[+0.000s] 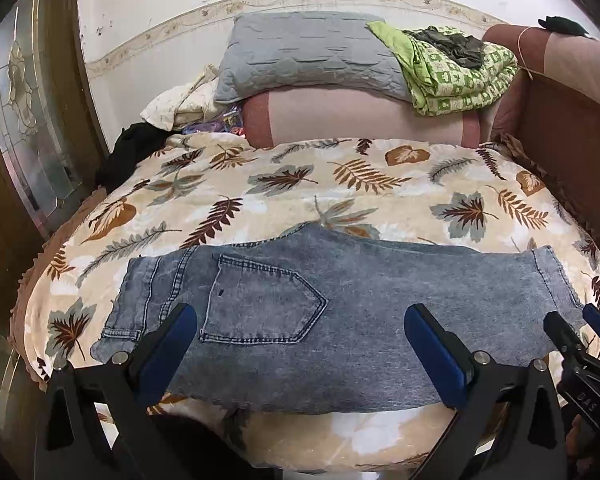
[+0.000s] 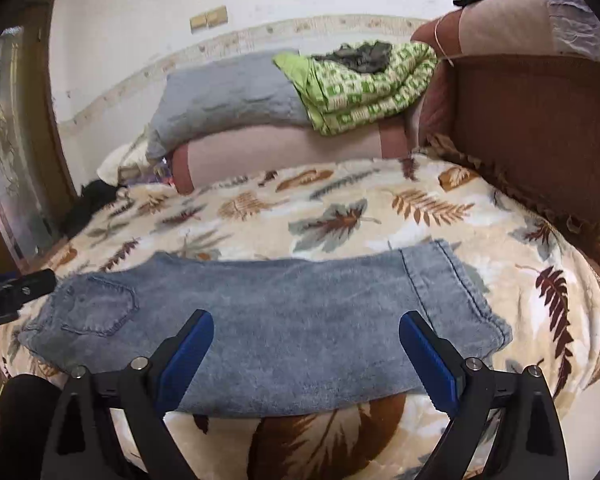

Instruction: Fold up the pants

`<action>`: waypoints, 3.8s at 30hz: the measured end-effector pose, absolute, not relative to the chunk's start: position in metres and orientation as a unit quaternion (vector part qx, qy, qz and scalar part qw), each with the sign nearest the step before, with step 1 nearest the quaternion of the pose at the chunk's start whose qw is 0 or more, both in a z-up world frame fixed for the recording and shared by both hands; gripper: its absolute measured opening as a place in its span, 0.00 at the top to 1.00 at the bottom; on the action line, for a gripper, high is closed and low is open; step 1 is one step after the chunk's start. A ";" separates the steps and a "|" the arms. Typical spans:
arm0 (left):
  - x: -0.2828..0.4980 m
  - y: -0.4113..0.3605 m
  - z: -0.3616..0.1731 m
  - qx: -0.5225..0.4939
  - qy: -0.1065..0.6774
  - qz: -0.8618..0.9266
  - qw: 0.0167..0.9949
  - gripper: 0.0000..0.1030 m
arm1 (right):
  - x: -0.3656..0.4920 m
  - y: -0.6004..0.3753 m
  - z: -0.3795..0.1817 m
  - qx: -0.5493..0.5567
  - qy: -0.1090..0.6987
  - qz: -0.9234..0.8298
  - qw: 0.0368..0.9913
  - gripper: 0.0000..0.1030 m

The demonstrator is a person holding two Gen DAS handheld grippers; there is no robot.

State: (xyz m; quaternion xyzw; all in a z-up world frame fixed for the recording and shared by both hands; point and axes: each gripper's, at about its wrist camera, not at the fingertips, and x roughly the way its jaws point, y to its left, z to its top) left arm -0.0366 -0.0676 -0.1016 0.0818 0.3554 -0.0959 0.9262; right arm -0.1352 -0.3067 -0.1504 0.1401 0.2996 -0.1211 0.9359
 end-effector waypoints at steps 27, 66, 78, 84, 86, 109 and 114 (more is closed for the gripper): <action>-0.030 -0.078 -0.136 0.105 0.400 -0.103 0.905 0.00 | -0.109 -0.295 -0.168 0.138 0.361 -0.124 0.914 0.07; 0.023 -0.060 -0.216 0.136 0.481 -0.044 0.865 0.00 | -0.076 -0.291 -0.225 0.104 0.480 -0.102 0.865 0.07; 0.025 -0.060 -0.212 0.135 0.491 -0.038 0.860 0.00 | -0.109 -0.319 -0.194 0.159 0.391 -0.065 0.904 0.07; 0.020 -0.067 -0.199 0.123 0.483 -0.055 0.865 0.00 | -0.125 -0.377 -0.196 0.278 0.353 -0.140 0.882 0.07; 0.022 -0.070 -0.204 0.135 0.486 -0.047 0.862 0.00 | -0.122 -0.389 -0.209 0.298 0.381 -0.159 0.860 0.17; 0.093 -0.105 -0.196 0.129 0.502 -0.038 0.854 0.00 | -0.011 -0.386 -0.200 0.294 0.420 -0.096 0.853 0.32; 0.126 -0.126 -0.211 0.138 0.514 -0.019 0.846 0.00 | 0.017 -0.380 -0.219 0.264 0.466 -0.099 0.839 0.31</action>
